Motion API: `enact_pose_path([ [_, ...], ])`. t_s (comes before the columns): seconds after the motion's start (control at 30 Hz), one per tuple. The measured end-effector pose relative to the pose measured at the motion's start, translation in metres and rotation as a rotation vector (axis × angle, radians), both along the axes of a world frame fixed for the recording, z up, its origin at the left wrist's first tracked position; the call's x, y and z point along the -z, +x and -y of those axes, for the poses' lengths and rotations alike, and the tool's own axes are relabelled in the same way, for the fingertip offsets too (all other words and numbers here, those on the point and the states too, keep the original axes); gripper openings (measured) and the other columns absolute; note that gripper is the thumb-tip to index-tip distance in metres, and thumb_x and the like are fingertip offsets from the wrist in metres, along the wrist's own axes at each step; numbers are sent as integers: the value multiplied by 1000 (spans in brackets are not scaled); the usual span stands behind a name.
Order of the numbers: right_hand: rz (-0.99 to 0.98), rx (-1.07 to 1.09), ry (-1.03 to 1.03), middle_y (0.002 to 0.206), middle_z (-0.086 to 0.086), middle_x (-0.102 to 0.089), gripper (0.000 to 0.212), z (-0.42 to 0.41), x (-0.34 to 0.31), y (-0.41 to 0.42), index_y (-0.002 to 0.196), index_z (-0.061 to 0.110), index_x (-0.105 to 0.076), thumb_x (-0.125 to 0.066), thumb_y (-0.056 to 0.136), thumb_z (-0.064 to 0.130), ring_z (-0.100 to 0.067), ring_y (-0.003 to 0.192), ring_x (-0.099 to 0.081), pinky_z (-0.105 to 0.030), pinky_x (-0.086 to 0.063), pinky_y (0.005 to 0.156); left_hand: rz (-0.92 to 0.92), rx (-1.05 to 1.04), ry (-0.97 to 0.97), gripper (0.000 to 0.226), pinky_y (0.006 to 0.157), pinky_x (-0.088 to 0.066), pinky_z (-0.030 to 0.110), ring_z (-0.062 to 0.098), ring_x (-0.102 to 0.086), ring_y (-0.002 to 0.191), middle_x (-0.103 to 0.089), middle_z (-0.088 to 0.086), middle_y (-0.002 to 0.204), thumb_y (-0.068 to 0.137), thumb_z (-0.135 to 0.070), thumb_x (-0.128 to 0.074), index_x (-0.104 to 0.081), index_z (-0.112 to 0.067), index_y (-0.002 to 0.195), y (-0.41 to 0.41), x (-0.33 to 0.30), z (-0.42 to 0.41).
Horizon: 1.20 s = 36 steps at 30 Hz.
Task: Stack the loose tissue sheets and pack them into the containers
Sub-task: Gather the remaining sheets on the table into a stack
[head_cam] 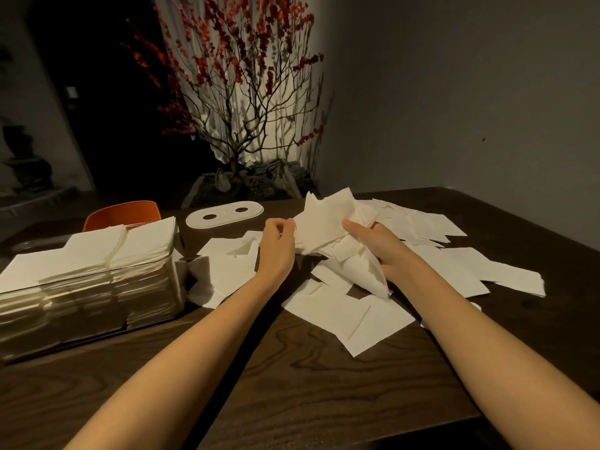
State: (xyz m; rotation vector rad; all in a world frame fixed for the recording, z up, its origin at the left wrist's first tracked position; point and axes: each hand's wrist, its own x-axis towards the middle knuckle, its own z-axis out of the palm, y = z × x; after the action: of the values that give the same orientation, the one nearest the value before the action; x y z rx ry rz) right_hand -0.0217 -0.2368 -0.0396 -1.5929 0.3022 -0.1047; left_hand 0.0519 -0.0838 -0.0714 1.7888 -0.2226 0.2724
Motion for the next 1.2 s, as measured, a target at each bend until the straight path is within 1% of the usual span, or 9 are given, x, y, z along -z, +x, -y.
enact_pose_path([
  [0.13,-5,4,18,104,-2,-62,38,-1,-2,-1,126,23,-48,-59,93,35,-22,93,-60,-38,-51,70,405,-193,151,26,95,-38,22,11,-42,110,-46,8,125,99,-24,-47,-49,-9,120,-2,0,-6],
  [0.27,-26,-19,-51,100,-2,-62,35,-6,-3,-4,125,23,-48,-57,94,36,-21,89,-61,-38,-53,70,596,83,418,53,113,-23,27,15,-30,137,-35,5,150,97,-37,-40,-35,-13,144,-18,-3,-3],
  [0.43,-67,-132,-14,96,-2,-59,26,-15,-10,-16,115,30,-43,-52,95,44,-20,85,-59,-33,-52,57,301,492,356,63,112,-31,33,8,-34,133,-30,-6,152,94,-51,-45,-19,-30,148,-30,2,7],
  [0.53,-62,-219,30,89,-1,-63,11,-17,-12,-23,99,27,-51,-52,95,37,-18,76,-63,-26,-55,49,145,471,292,59,105,-43,38,15,-41,129,-36,-3,144,97,-40,-50,-19,-26,145,-28,0,6],
  [0.63,-45,-264,34,83,-1,-66,6,-19,-14,-27,95,26,-54,-57,93,31,-17,73,-66,-28,-57,54,100,379,216,54,81,-44,16,12,-44,117,-40,-2,129,99,-32,-48,-20,-17,142,-29,-7,8],
  [0.7,-63,-228,-5,81,0,-65,9,-20,-13,-26,93,26,-53,-62,91,30,-18,73,-64,-30,-56,60,24,316,136,47,71,-39,14,14,-46,112,-42,0,125,101,-29,-42,-22,-14,141,-27,-13,12],
  [0.87,-101,-115,71,80,-1,-58,16,-23,-14,-24,82,25,-48,-60,93,26,-17,72,-56,-29,-48,58,-392,301,-342,49,102,-46,45,28,-53,120,-53,12,136,102,-41,-35,-37,-15,144,-23,-18,17],
  [1.03,-136,-66,90,80,-3,-60,17,-22,-10,-21,84,26,-50,-61,91,36,-18,71,-56,-32,-46,53,-536,414,-699,40,84,-53,43,29,-59,110,-58,14,126,100,-34,-41,-40,-19,137,-24,-18,12],
  [1.2,-101,-84,205,83,-4,-61,8,-21,-6,-15,93,20,-55,-63,91,18,-18,72,-58,-30,-48,51,-640,514,-889,42,81,-53,42,30,-61,104,-63,13,119,100,-36,-40,-46,-16,137,-28,-21,11],
])
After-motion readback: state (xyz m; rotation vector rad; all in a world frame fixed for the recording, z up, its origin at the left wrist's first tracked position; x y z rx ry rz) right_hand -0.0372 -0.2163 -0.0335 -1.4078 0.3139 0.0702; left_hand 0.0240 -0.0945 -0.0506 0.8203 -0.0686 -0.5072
